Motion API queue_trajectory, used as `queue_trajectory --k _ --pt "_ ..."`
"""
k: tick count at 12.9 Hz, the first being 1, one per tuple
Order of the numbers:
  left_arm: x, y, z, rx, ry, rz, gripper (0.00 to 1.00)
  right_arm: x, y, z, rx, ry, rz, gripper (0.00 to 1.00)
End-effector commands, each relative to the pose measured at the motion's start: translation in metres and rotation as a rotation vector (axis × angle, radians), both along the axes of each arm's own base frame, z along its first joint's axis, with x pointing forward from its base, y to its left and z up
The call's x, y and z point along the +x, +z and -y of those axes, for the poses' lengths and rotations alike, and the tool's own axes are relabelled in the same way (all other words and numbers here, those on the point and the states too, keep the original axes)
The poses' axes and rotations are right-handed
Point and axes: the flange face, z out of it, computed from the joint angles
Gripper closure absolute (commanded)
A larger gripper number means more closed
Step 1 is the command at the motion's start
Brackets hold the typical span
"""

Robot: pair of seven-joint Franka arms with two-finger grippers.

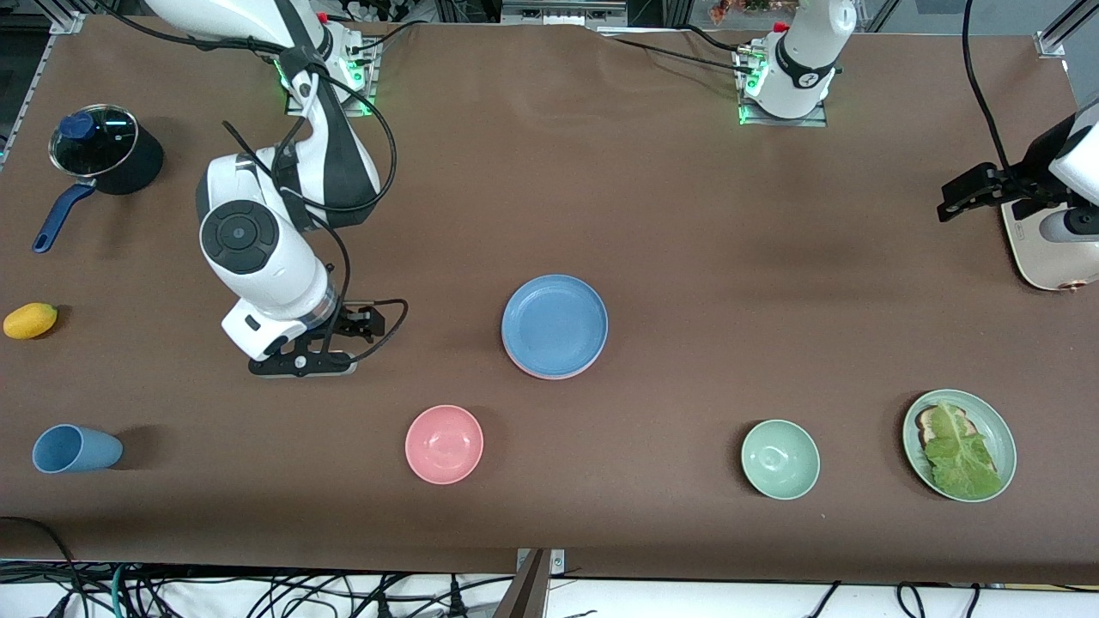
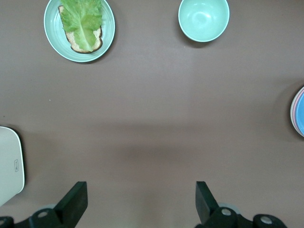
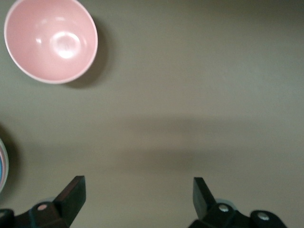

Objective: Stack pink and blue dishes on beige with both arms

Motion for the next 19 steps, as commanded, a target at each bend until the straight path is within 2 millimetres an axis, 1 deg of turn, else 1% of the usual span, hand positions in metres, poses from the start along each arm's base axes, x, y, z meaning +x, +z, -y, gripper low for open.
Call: queue_trajectory --k 1,2,4,6,7,9,10,11,14,15,17,19 --pt "0.009 0.007 -0.002 0.005 -0.005 0.013 0.00 -0.020 0.067 0.032 0.028 0.017 -0.024 0.00" --pt "0.009 0.007 -0.002 0.004 -0.008 0.015 0.00 -0.032 0.087 0.042 0.040 0.034 -0.053 0.00" --pt "0.009 0.007 -0.001 0.004 -0.013 0.015 0.00 -0.051 0.127 0.084 0.086 0.020 -0.042 0.00" --pt "0.011 0.003 0.000 -0.006 -0.014 0.007 0.00 -0.075 0.157 0.122 0.128 0.048 -0.040 0.00" --pt "0.012 0.001 -0.001 0.000 -0.014 0.006 0.00 -0.088 0.169 0.134 0.138 0.057 -0.068 0.00" --pt "0.013 0.001 -0.003 0.001 -0.011 0.007 0.00 -0.101 0.188 0.162 0.148 0.076 -0.098 0.00" --pt "0.012 0.001 -0.002 0.000 -0.011 0.007 0.00 -0.106 0.196 0.166 0.151 0.072 -0.089 0.00" --pt "0.012 0.002 -0.002 -0.001 -0.011 0.009 0.00 -0.106 0.199 0.166 0.148 0.064 -0.082 0.00" --pt "0.012 0.002 -0.001 0.000 -0.014 0.009 0.00 -0.095 0.193 0.167 0.146 0.053 -0.024 0.00" --pt "0.012 0.002 -0.002 0.000 -0.013 0.009 0.00 -0.091 0.196 0.165 0.131 0.055 -0.012 0.00" --pt "0.013 0.003 -0.002 0.000 -0.010 0.015 0.00 -0.088 0.213 0.163 0.089 0.055 0.019 0.00" --pt "0.014 0.003 -0.002 0.003 -0.013 0.022 0.00 -0.089 0.216 0.162 0.087 0.041 0.022 0.00"
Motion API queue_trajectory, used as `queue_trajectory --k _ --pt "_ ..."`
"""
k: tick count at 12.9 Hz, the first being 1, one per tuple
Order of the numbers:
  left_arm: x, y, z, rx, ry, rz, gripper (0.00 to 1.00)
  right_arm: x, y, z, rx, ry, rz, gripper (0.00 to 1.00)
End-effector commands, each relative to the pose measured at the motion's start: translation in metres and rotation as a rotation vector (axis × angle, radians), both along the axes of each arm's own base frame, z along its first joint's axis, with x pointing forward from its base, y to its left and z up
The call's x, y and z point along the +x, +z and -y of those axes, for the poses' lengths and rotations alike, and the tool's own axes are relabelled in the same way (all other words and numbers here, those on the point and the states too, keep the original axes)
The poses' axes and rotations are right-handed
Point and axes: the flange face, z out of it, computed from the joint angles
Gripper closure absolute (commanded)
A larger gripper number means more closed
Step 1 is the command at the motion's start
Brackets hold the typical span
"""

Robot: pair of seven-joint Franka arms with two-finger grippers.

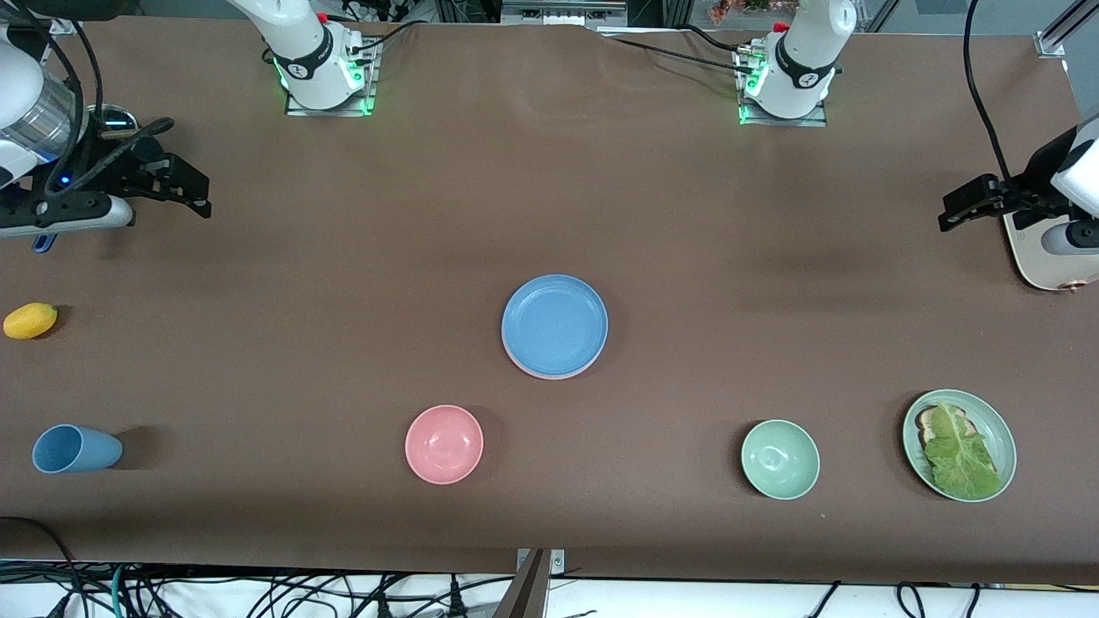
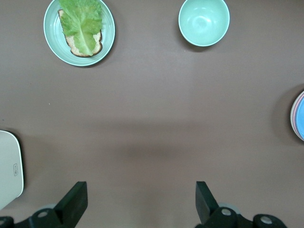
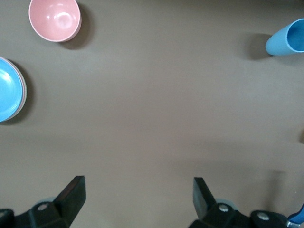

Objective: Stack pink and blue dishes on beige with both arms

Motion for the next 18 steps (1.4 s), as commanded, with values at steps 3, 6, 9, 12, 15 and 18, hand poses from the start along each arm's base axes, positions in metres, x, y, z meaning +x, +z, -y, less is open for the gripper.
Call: queue_trajectory --k 3,6,9,12,15,18 --pt "0.005 0.007 0.000 0.006 -0.013 0.021 0.00 -0.003 0.010 0.001 -0.013 -0.017 -0.008 0.00" --pt "0.005 0.007 0.001 0.004 -0.014 0.026 0.00 -0.002 0.010 0.010 -0.007 -0.031 -0.008 0.00" --pt "0.006 0.007 0.002 0.004 -0.017 0.026 0.00 0.000 0.011 0.016 -0.003 -0.043 -0.006 0.00" --pt "0.006 0.007 0.002 0.006 -0.017 0.031 0.00 -0.004 0.013 0.016 -0.004 -0.044 -0.015 0.00" --pt "0.006 0.007 0.003 0.006 -0.019 0.031 0.00 -0.005 0.013 0.017 -0.005 -0.047 -0.022 0.00" --pt "0.006 0.008 0.002 0.006 -0.017 0.032 0.00 -0.006 0.014 0.016 -0.008 -0.039 -0.022 0.00"
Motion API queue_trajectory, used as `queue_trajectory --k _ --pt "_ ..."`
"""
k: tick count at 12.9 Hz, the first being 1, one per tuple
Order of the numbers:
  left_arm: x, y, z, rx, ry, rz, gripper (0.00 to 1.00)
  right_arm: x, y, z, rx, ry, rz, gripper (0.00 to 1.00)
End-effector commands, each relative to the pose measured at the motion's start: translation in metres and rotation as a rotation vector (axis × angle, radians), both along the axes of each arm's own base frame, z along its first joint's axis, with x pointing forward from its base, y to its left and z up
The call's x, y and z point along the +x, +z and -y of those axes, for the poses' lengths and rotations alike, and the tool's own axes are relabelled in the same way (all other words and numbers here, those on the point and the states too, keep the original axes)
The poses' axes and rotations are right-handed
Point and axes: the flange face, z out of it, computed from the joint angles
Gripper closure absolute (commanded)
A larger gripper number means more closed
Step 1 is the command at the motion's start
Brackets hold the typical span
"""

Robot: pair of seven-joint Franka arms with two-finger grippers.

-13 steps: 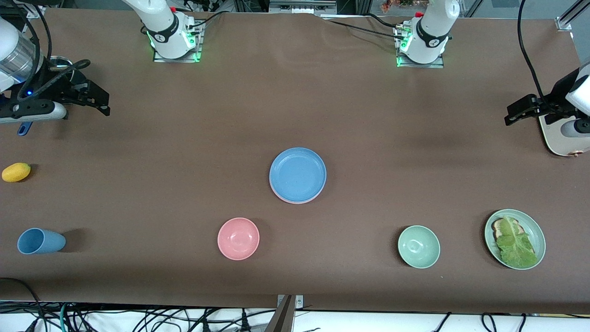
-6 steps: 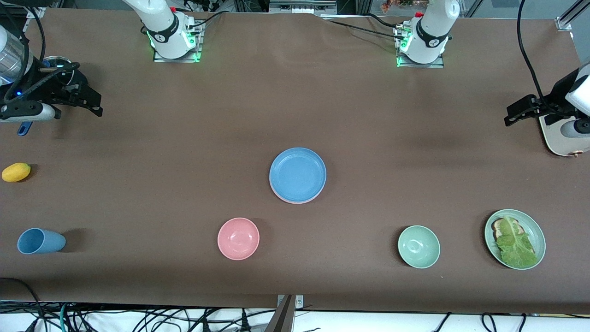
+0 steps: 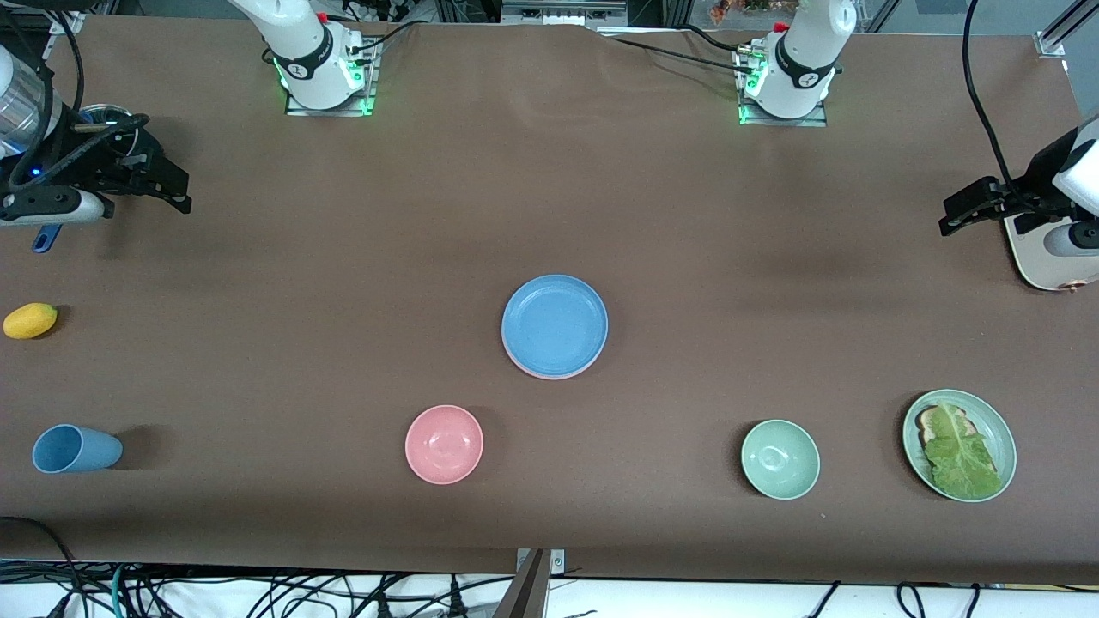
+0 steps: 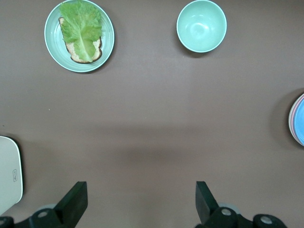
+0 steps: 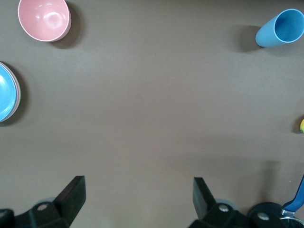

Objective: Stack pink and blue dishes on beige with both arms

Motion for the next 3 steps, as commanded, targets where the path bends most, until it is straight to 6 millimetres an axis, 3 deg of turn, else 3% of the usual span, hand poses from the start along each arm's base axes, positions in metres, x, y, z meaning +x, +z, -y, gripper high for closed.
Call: queue_trajectory --k 1,3 --pt "0.0035 0.0062 -0.0001 0.006 -0.013 0.012 0.00 -0.0038 0.0091 -0.0016 -0.007 0.000 -0.001 0.00" --pt "0.0037 0.0064 0.0008 0.006 -0.015 0.013 0.00 -0.0058 0.0069 -0.0031 -0.009 0.002 -0.019 0.00"
